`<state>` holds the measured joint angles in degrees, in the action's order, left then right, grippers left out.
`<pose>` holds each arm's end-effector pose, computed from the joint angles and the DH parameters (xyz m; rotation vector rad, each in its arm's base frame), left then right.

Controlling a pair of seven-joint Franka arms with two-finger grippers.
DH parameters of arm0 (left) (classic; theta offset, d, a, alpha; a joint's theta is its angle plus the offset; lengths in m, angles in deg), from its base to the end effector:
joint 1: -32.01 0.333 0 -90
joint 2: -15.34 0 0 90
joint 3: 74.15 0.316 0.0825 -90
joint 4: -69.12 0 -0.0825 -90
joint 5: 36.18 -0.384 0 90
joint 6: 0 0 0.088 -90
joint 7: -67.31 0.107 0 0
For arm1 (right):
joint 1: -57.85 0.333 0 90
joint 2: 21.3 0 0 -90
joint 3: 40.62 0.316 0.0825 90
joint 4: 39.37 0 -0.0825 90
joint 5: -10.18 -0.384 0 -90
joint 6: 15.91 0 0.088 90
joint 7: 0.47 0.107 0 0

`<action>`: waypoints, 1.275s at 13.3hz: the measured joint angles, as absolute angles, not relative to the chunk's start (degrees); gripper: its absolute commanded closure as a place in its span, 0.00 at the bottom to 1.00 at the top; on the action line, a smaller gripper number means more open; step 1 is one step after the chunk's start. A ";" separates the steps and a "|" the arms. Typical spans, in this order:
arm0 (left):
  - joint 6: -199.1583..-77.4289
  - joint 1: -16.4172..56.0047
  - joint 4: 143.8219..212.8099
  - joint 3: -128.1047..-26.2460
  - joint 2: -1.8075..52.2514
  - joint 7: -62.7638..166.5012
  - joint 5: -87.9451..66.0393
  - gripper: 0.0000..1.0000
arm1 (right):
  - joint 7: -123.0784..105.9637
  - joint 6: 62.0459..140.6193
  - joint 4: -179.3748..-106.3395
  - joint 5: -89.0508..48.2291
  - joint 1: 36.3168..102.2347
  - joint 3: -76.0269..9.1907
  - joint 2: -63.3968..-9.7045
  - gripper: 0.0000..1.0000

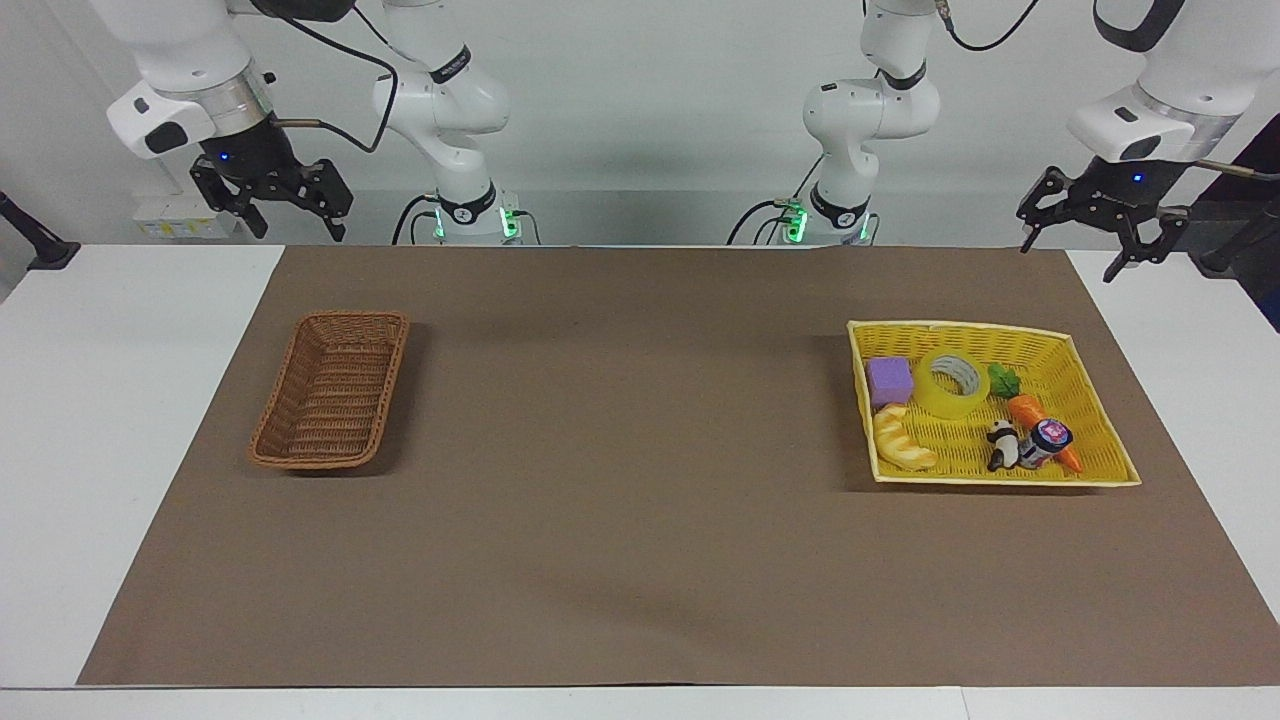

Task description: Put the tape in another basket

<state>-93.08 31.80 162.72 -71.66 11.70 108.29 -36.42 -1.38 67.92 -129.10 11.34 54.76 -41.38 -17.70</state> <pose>0.5394 0.0227 0.6343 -2.9430 1.0337 -0.0781 0.5223 -0.0378 0.6514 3.1222 -0.0828 -0.0639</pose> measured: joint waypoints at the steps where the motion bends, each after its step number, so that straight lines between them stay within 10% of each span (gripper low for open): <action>1: -94.14 31.81 164.44 -71.59 11.72 110.56 -36.42 0.00 | -1.38 67.90 -129.10 11.34 54.78 -41.34 -17.69 0.00; 17: -124.39 34.28 188.63 -71.23 18.84 144.32 -36.42 0.00 | -1.38 67.81 -129.11 11.34 55.23 -41.20 -17.69 0.00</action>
<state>-124.39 34.28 188.63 -71.23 18.84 144.32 -36.42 -1.38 67.81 -129.11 11.34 55.23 -41.20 -17.69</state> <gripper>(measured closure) 0.000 0.000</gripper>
